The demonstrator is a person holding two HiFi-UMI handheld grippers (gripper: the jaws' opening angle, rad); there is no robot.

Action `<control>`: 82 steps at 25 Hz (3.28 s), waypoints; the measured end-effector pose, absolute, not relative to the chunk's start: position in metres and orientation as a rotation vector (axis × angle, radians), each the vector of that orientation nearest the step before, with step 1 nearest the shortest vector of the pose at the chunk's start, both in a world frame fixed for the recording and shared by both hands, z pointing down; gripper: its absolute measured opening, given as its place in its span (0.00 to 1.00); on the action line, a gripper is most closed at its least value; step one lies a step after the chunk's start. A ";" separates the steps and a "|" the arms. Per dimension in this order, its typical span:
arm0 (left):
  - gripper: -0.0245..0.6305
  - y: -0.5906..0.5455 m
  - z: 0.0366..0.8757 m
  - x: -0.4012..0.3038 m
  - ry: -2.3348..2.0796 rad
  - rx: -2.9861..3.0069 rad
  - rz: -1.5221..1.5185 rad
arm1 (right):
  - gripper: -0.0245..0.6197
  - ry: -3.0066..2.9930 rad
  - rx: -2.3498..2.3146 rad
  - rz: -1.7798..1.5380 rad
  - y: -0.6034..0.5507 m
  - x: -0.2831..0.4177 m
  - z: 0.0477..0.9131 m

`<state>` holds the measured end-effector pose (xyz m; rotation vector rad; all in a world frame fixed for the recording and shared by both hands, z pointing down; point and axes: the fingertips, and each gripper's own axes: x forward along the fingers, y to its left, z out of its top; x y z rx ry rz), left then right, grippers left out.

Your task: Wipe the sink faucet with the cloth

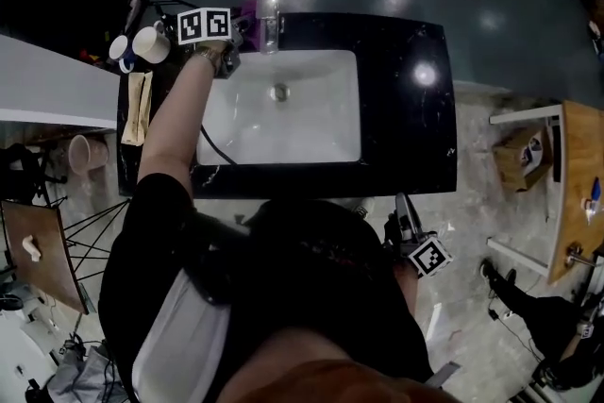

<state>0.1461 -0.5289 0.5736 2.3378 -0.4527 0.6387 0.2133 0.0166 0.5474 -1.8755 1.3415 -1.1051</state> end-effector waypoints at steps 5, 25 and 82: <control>0.15 -0.530 0.598 0.150 -0.480 2.308 0.738 | 0.05 1.337 -1.883 -1.098 0.015 0.208 0.546; 0.16 -0.394 0.442 0.052 -0.259 2.361 0.217 | 0.19 1.916 -1.578 -1.040 -0.085 0.191 0.485; 0.04 -0.028 0.531 -0.162 -0.713 1.896 -0.220 | 0.16 2.131 -1.531 -0.941 -0.408 0.235 0.392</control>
